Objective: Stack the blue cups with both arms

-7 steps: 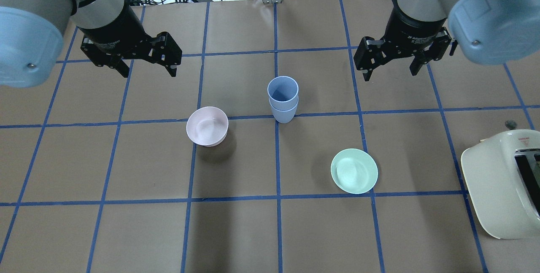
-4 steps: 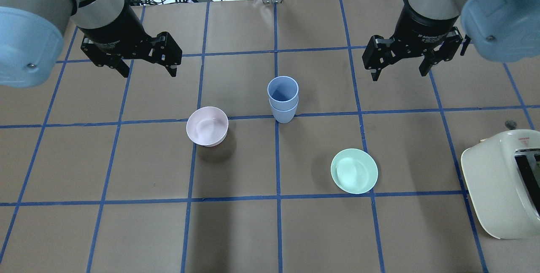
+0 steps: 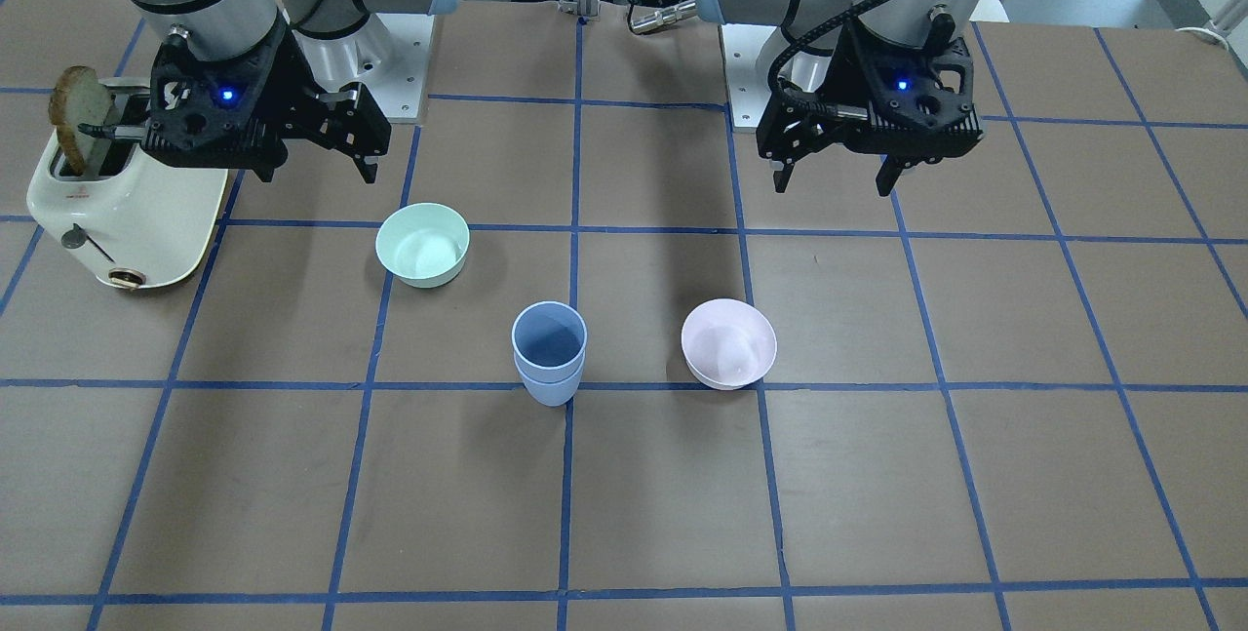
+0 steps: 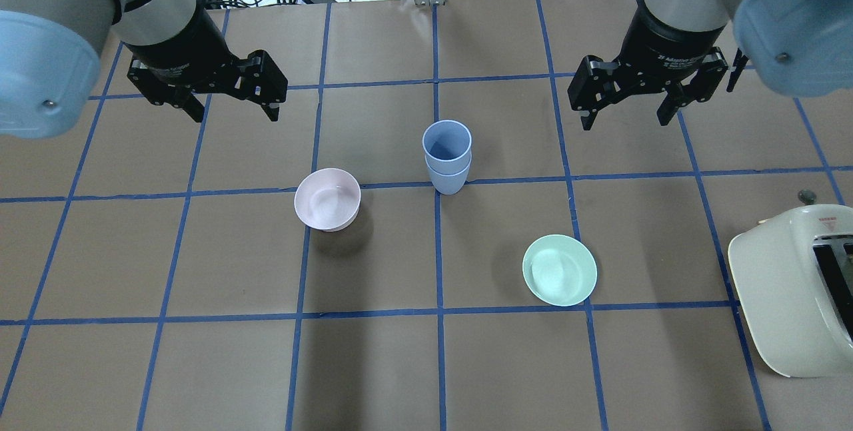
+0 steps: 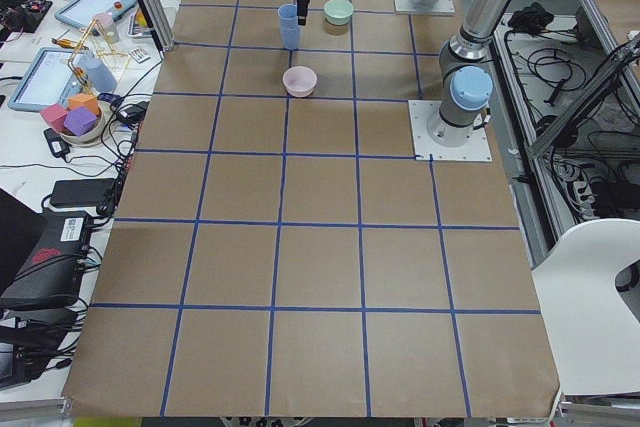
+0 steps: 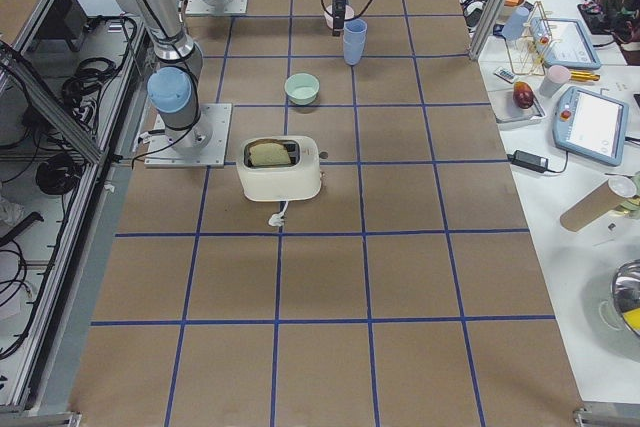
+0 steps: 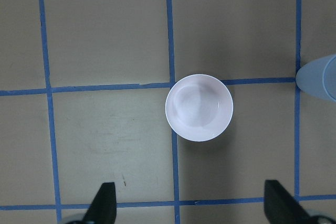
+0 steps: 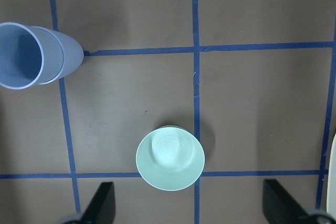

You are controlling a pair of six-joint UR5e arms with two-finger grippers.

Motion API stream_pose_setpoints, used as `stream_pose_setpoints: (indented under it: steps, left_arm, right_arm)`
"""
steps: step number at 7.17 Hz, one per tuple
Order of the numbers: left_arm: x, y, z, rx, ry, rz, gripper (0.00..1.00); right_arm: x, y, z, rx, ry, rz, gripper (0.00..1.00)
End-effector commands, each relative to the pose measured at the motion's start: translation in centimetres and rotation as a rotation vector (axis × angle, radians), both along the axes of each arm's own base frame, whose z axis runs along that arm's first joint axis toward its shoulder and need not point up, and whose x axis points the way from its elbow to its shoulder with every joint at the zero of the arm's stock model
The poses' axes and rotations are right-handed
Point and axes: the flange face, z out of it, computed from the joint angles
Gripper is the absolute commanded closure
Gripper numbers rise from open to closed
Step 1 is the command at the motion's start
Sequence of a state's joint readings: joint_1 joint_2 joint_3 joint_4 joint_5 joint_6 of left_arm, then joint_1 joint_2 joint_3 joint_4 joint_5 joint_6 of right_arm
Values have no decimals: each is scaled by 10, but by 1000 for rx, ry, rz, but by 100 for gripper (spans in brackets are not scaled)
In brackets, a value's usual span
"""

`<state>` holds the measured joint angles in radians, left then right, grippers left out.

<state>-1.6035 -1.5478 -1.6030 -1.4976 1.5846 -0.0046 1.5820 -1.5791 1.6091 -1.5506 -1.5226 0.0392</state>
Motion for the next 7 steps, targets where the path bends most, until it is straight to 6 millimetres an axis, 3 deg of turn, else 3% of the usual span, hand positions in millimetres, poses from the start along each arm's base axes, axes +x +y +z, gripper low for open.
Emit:
stream_pose_setpoints:
  steps: [1, 7]
  left_arm:
    - [0, 0, 0, 1, 0, 0, 0]
    - [0, 0, -1, 3, 0, 0, 0]
  right_arm:
    - [-2, -1, -1, 0, -1, -6, 0]
    - [-5, -3, 0, -12, 27, -9, 0]
